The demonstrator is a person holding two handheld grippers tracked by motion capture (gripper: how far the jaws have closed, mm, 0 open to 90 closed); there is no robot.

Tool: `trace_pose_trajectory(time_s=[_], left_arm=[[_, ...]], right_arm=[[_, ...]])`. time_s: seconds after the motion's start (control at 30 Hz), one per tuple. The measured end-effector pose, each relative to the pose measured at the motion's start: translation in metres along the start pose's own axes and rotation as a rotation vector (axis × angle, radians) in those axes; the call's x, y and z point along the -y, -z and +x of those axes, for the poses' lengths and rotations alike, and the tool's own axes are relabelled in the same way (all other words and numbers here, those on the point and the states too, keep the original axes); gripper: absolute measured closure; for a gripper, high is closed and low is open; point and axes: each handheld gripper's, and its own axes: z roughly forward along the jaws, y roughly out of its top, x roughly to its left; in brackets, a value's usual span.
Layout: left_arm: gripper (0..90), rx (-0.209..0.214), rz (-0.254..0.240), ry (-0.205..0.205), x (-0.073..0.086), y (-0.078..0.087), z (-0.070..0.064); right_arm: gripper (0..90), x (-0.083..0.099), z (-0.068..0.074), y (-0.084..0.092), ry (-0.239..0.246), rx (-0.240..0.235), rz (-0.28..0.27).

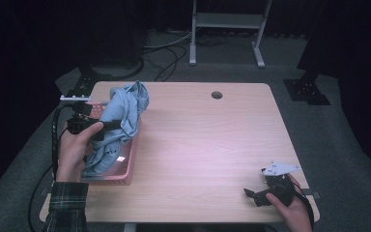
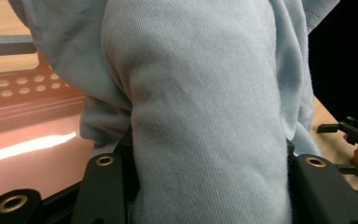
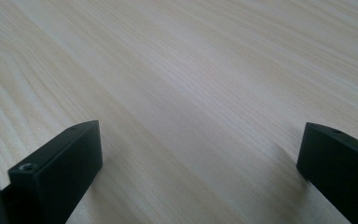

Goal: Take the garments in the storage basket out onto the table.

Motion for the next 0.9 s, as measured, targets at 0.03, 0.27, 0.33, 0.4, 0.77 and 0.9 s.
trace_pose_trajectory(time_s=[0.03, 0.27, 0.33, 0.4, 0.77, 0.9], left_arm=[[48.9, 0.004, -0.003, 0.002, -0.001, 0.0, -0.002], [48.8, 0.03, -0.01, -0.009, -0.004, 0.0, -0.012], [48.8, 0.041, -0.01, -0.014, -0.005, 0.0, -0.015], [48.8, 0.048, -0.011, -0.016, -0.006, -0.001, -0.017], [48.8, 0.084, 0.0, -0.042, -0.01, -0.008, -0.034], [48.8, 0.098, 0.005, -0.048, -0.013, -0.012, -0.04]], right_arm=[[0.0, 0.0, 0.0, 0.0, 0.0, 0.0, 0.0], [0.0, 0.0, 0.0, 0.0, -0.001, 0.0, 0.0], [0.0, 0.0, 0.0, 0.0, -0.001, 0.0, 0.0], [0.0, 0.0, 0.0, 0.0, 0.0, 0.0, 0.0], [0.0, 0.0, 0.0, 0.0, 0.0, 0.0, -0.001], [0.0, 0.0, 0.0, 0.0, 0.0, 0.0, -0.001]])
